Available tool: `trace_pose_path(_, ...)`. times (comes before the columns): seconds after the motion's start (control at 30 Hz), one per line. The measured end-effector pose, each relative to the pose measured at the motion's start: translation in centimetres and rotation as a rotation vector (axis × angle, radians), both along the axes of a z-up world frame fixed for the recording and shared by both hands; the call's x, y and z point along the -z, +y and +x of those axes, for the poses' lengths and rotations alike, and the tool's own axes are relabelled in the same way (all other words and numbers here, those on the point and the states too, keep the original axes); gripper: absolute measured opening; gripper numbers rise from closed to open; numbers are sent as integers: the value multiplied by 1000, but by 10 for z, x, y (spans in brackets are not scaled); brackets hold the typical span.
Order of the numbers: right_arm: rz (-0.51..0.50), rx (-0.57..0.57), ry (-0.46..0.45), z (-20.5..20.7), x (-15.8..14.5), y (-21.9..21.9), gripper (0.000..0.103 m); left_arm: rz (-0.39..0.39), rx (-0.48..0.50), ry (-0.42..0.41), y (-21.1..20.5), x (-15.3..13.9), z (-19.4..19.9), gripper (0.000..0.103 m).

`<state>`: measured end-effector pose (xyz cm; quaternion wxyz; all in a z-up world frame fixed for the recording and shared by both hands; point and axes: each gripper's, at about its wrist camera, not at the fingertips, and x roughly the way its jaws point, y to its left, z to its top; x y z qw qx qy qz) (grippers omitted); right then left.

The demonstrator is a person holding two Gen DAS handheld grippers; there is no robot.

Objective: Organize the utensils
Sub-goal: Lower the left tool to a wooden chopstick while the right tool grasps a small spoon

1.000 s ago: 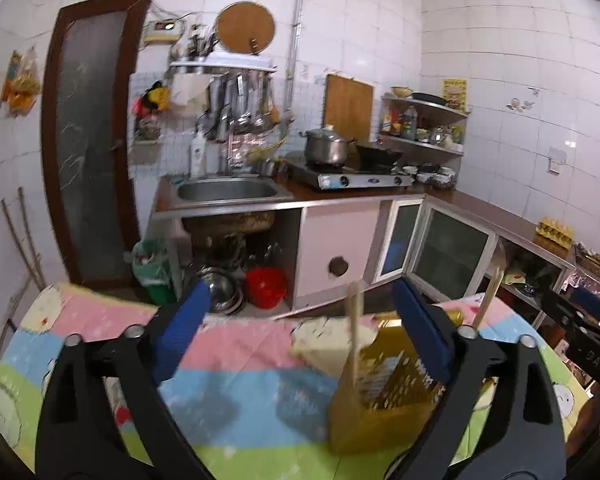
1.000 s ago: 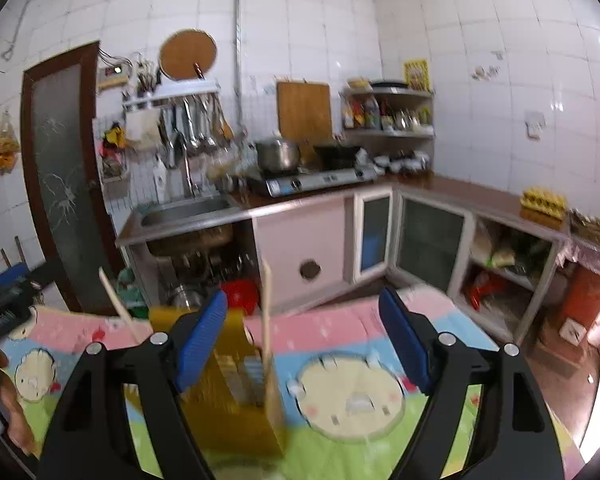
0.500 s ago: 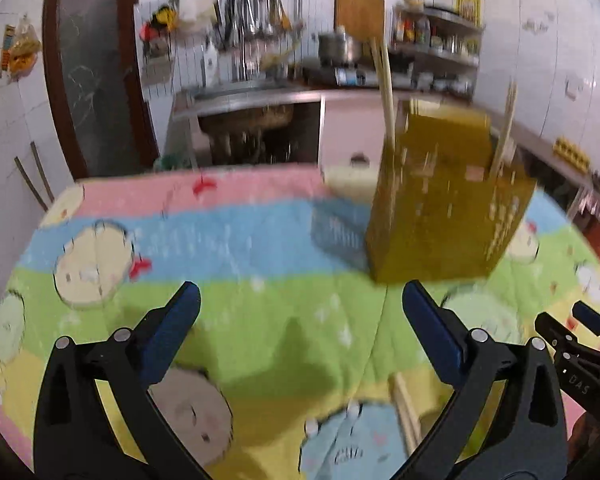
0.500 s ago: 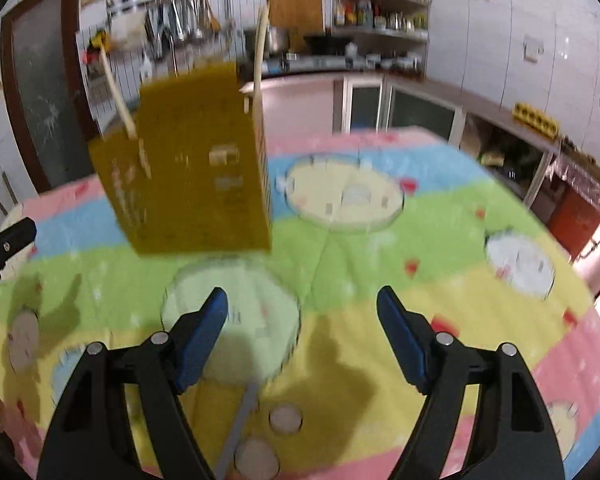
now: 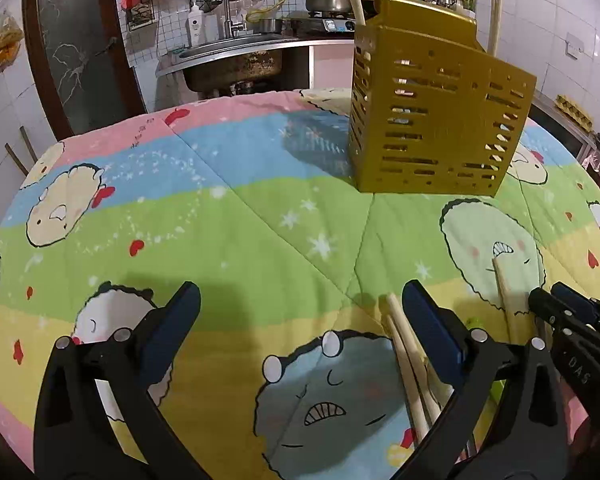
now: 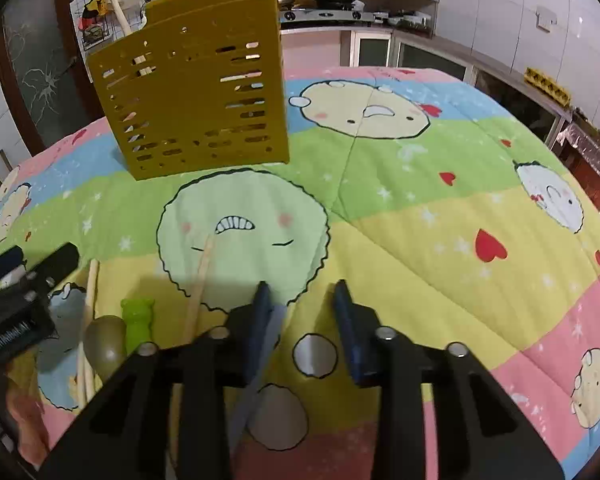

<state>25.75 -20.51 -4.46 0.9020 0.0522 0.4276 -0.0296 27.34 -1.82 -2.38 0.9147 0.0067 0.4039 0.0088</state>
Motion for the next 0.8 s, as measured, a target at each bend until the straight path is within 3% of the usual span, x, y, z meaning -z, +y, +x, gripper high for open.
trace_pose_path(0.2,-38,-20,-4,0,1,12,11,-35,-3,33,8,7,0,93)
trace_pose_path(0.33,-32,-35,-11,4,2,8,11,-46,-3,34,12,9,-4,92)
trace_pose_path(0.47,-28,-48,-13,8,1,4,11,-44,16,55,9,14,-3,83)
trace_pose_path(0.8,-14,-48,-21,12,0,-4,11,1,58,50,-7,15,-6,80)
